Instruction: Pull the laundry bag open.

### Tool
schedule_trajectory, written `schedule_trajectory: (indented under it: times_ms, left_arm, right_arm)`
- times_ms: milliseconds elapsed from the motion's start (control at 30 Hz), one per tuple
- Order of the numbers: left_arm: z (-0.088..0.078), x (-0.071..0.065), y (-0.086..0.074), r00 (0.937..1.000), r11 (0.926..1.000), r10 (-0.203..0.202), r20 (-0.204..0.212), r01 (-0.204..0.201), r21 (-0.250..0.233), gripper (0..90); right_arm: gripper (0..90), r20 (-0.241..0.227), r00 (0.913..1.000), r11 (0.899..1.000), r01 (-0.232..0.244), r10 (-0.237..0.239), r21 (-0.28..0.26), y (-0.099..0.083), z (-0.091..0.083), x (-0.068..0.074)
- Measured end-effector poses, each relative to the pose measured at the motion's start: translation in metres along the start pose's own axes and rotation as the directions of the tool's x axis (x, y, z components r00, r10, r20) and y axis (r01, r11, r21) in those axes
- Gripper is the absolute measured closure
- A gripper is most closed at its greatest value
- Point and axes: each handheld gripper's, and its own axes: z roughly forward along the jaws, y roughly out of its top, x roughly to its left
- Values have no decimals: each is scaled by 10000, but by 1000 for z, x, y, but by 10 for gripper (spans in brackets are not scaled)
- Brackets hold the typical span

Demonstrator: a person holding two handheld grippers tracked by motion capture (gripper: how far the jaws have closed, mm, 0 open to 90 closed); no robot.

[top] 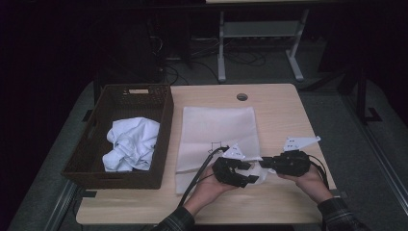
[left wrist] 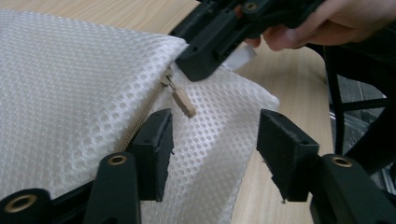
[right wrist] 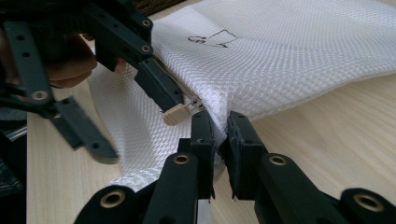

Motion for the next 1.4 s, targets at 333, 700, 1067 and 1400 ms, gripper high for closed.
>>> schedule_trajectory:
  times_ms: [333, 700, 1067, 1400]
  left_arm:
    - [6, 4, 5, 10000, 10000, -5, -65, 4, -67, 579]
    - [4, 7, 6, 9997, 9996, -68, -245, 61, -285, 741]
    - [-2, 15, 2, 9986, 9988, -448, -269, 442, -202, 857]
    - [-5, 15, -1, 9982, 9983, -567, -188, 565, -139, 869]
  right_arm:
    - [813, 133, 9999, 10000, -17, 18, -58, -2, -4, 3]
    - [813, 189, 9998, 9999, -10, 12, -119, -2, -6, 7]
    - [813, 204, 9997, 9998, 161, -163, 119, 0, -1, 14]
    - [815, 89, 9996, 9994, 260, -262, 249, 0, 2, 15]
